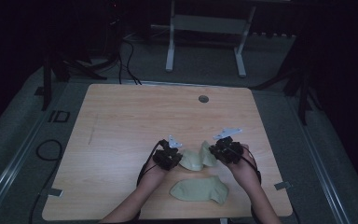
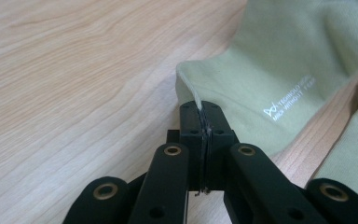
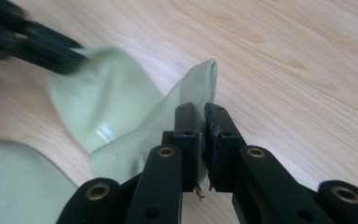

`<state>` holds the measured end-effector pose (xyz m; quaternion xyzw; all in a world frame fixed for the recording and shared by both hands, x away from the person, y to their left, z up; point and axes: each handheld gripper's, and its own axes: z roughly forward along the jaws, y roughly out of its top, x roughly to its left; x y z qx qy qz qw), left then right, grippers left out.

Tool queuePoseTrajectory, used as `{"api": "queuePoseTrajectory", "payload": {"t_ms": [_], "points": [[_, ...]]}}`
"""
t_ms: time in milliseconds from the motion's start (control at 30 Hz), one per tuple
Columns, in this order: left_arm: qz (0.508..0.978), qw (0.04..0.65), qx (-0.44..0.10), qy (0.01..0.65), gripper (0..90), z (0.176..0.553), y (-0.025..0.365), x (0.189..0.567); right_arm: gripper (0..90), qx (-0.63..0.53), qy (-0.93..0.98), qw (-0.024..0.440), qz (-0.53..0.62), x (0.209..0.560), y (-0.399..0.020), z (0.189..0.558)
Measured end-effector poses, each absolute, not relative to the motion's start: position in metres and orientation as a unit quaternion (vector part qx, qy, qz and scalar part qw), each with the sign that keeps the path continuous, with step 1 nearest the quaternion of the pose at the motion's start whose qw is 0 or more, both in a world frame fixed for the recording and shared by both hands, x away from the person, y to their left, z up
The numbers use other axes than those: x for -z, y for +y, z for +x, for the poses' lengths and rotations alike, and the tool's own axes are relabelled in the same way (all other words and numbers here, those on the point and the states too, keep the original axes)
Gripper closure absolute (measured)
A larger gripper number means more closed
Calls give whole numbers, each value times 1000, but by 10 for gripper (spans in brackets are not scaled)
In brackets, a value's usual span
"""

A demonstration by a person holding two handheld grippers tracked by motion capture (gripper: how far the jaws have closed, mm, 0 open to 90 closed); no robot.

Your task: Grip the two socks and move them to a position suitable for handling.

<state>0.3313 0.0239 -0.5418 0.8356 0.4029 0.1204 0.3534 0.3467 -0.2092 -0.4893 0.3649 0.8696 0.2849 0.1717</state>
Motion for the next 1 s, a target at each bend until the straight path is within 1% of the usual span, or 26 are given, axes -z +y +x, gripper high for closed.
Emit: {"api": "queuePoseTrajectory", "payload": {"t_ms": [167,267,500,600,633,667,700,733,800,967,1000], "points": [[826,357,-120,420,884,329,31,543,839,-279,862,169,387,496,-227,353],[827,352,-113,423,884,326,30,547,838,-266,863,162,398,509,-234,359],[827,355,-99,424,880,325,29,555,837,-246,864,140,416,534,-238,369],[830,353,-93,422,872,326,27,557,826,-238,866,138,418,539,-238,371],[830,354,-92,421,830,326,27,558,812,-237,865,137,420,540,-239,372],[829,362,-88,418,761,326,27,558,778,-240,863,135,424,541,-240,372],[827,365,-90,417,676,325,27,557,724,-239,860,133,430,540,-240,373],[827,367,-94,415,673,325,28,556,706,-238,860,131,431,540,-241,374],[822,373,-100,418,618,324,29,554,675,-242,857,138,433,536,-242,373],[816,388,-112,414,614,319,33,543,642,-261,860,149,413,522,-239,358],[816,391,-112,411,627,316,32,540,638,-263,862,149,407,520,-238,355]]}}
